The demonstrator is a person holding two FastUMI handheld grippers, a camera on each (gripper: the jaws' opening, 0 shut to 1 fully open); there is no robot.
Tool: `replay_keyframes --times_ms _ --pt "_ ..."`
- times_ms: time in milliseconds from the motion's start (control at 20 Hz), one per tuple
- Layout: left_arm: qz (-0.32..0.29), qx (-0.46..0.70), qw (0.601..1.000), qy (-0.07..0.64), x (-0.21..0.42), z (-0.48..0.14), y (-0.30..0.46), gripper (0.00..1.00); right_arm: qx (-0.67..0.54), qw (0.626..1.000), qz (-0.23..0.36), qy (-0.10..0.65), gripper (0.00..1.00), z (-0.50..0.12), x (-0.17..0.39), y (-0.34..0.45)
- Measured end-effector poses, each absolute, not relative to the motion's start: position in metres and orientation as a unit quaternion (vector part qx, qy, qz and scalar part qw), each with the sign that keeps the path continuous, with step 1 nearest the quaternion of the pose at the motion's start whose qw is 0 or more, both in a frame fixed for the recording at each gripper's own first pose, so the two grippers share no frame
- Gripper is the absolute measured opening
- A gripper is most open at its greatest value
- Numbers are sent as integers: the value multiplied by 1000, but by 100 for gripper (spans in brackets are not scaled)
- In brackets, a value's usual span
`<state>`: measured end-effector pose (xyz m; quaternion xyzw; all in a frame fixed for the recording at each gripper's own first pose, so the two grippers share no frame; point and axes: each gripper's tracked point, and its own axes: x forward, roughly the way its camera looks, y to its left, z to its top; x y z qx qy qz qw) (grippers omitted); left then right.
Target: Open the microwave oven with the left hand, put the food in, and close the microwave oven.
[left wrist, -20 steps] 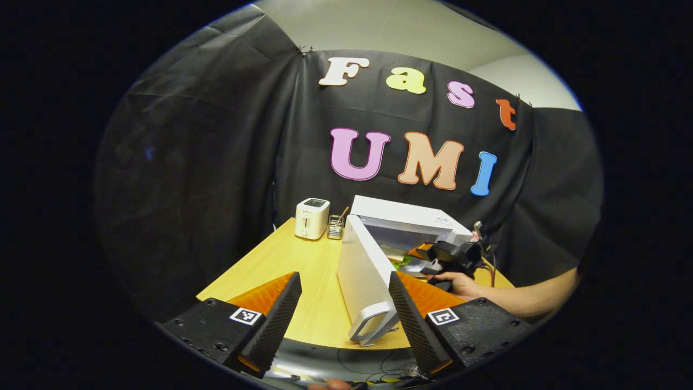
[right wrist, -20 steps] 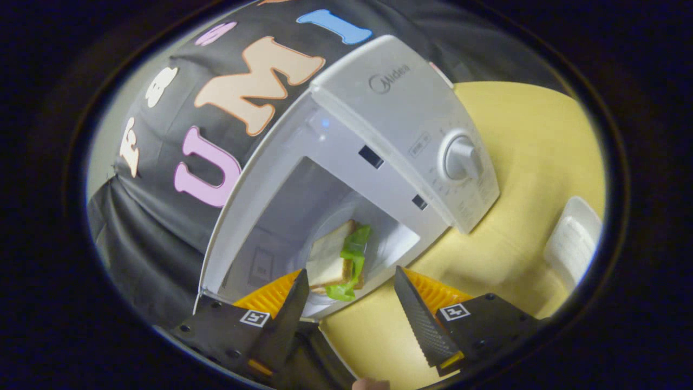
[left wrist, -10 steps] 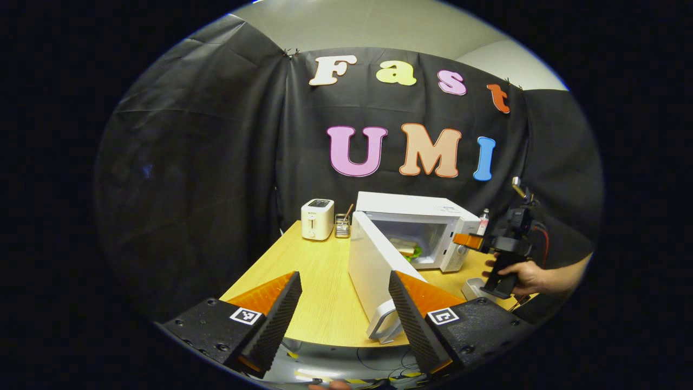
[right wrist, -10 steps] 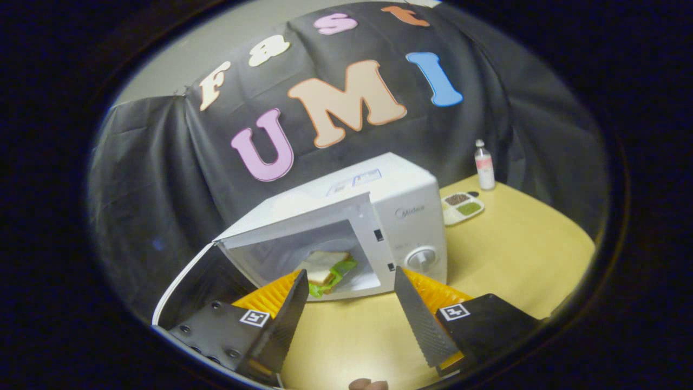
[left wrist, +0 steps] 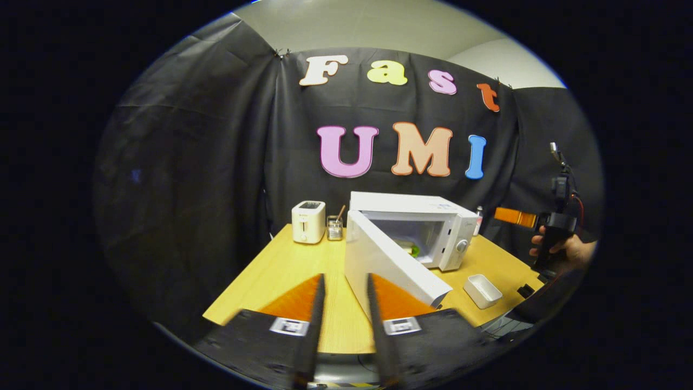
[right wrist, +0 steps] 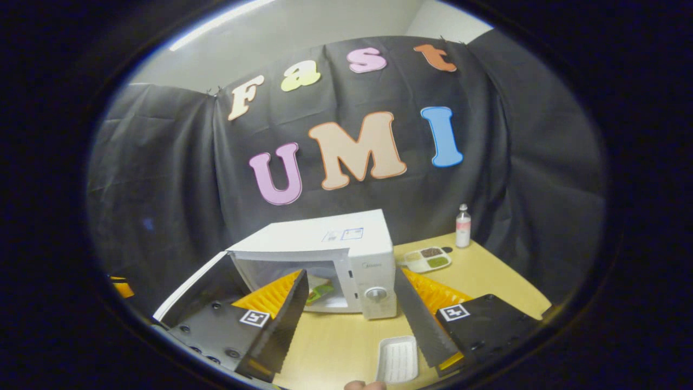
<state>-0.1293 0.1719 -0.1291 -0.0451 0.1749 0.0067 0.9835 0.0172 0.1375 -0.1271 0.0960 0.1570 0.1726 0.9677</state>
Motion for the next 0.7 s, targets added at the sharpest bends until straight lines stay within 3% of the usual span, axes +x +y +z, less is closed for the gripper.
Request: replay_keyframes --times_ms 100,700 --pt "26 -63 980 187 -123 -146 184 0 86 971 169 148 87 -117 14 128" --pt "-19 -79 965 248 -105 -215 138 0 84 980 128 129 87 -94 15 82"
